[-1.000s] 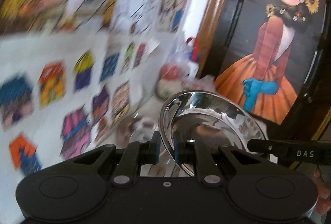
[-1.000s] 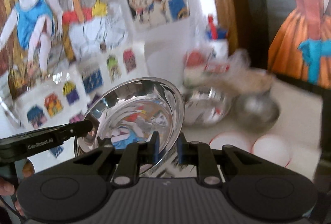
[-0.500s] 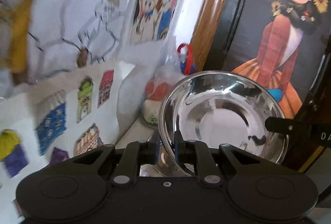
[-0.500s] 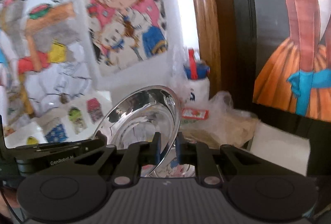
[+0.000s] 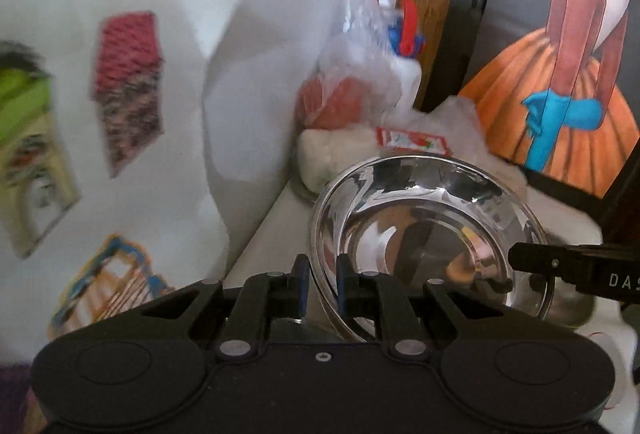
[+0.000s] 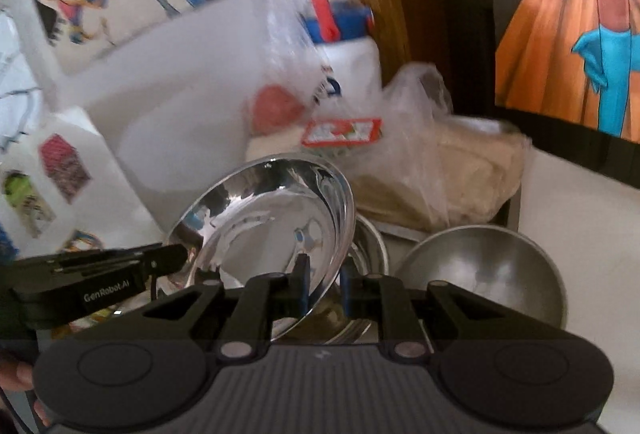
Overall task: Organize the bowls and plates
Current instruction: 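Lift the large steel plate with both grippers toward the plates by the food bag, then lower the plate onto the steel plate there and open both grippers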
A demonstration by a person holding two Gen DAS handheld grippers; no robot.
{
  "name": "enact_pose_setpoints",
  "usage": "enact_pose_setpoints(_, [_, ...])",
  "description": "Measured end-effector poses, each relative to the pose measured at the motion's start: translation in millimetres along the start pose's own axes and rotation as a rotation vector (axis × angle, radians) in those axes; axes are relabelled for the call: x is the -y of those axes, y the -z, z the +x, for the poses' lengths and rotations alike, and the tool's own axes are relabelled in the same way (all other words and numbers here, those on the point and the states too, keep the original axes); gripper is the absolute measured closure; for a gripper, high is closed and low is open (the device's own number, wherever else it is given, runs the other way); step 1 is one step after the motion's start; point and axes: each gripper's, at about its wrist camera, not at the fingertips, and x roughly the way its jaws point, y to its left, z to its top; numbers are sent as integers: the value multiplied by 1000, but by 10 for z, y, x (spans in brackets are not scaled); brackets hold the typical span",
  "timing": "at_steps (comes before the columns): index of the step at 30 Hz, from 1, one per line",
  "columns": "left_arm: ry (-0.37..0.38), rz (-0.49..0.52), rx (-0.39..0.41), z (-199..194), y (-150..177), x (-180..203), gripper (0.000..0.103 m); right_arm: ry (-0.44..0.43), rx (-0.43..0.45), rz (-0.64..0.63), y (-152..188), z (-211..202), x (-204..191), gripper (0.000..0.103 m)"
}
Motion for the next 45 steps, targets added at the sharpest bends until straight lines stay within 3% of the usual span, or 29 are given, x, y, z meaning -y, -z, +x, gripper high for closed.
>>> enact_pose_setpoints(12, [-23,61,-60,381,68,-7,89,29,-68,-40,12,266,8,82])
enact_pose_setpoints(18, [-30,83,-66,399,59,18,89,39,-82,-64,-16,270,-32,81])
enact_pose_setpoints(26, [-27,93,-82,431,65,40,88,59,-99,-112,8,259,-126,71])
enact_pose_setpoints(45, [-21,72,-72,389,84,35,86,100,-71,-218,49,246,-223,63])
